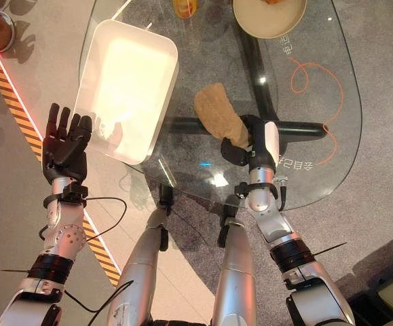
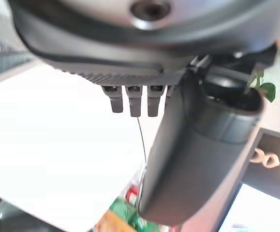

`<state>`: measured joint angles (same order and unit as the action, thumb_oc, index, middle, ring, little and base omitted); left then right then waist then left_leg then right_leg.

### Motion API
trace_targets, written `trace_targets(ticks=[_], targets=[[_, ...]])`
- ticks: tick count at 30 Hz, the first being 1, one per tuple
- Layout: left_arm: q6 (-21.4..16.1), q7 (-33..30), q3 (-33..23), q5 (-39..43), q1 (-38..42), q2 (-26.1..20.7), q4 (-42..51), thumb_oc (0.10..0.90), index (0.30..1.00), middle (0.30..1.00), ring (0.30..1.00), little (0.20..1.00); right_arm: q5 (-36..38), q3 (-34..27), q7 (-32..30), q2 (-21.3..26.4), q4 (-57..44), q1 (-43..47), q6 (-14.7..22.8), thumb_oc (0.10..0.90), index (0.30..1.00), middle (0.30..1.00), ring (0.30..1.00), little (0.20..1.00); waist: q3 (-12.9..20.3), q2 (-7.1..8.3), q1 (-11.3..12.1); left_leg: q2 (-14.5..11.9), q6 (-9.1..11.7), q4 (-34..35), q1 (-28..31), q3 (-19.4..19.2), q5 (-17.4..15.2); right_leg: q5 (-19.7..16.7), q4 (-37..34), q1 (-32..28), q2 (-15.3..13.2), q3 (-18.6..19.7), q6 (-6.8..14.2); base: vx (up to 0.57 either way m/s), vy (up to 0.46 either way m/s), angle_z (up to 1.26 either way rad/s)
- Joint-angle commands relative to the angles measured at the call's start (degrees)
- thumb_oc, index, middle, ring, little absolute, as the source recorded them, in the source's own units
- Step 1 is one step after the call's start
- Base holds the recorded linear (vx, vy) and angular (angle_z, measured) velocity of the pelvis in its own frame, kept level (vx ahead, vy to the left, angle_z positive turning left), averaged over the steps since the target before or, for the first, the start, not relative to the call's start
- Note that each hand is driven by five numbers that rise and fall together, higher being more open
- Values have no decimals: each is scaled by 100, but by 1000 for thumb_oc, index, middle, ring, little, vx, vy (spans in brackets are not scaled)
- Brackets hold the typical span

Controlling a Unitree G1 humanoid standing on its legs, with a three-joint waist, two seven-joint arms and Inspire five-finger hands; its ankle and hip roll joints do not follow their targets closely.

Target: Wipe the table with a cloth and put it in the basket.

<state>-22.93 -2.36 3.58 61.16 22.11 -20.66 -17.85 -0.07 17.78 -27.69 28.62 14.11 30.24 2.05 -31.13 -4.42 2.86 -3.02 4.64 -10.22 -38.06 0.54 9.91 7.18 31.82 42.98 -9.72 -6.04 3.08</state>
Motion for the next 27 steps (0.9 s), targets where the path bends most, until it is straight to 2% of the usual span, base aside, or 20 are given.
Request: trace_targets(ticks=[1, 5, 6, 17, 27], targets=[[-104, 572, -318, 288, 131, -140, 599, 800, 900, 900, 900, 900, -436, -396, 16, -170, -1253, 386, 1037, 100, 300, 300, 300, 200, 134, 123, -63, 236, -305, -794, 104, -154, -1025, -447, -737, -377, 95, -202, 125, 0, 0, 0], [178, 846, -224, 593, 130, -104, 751, 800, 900, 900, 900, 900, -396, -354, 216, -194, -1544, 406, 1140, 100, 300, 300, 300, 200, 134, 125, -84, 227, -306, -772, 154, -175, -1025, -457, -766, -425, 101, -188, 134, 0, 0, 0], [372, 985, -165, 808, 156, -85, 835, 800, 900, 900, 900, 900, -352, -309, 380, -194, -1709, 467, 1195, 100, 300, 300, 300, 200, 134, 129, -86, 224, -301, -772, 191, -198, -1032, -464, -793, -474, 82, -196, 142, 0, 0, 0], [838, 1218, 122, 1294, 269, 22, 1259, 800, 900, 900, 900, 900, -38, 22, 1051, -298, -2339, 657, 1380, 100, 300, 300, 300, 200, 134, 148, -83, 228, -283, -730, 244, -237, -1026, -506, -906, -558, 56, -231, 154, 0, 0, 0], [1074, 1301, 330, 1501, 367, 94, 1449, 800, 900, 900, 900, 900, 195, 363, 1483, -357, -2556, 742, 1241, 100, 300, 300, 300, 200, 134, 170, -85, 232, -268, -670, 268, -265, -997, -538, -1000, -605, 42, -264, 155, 0, 0, 0]])
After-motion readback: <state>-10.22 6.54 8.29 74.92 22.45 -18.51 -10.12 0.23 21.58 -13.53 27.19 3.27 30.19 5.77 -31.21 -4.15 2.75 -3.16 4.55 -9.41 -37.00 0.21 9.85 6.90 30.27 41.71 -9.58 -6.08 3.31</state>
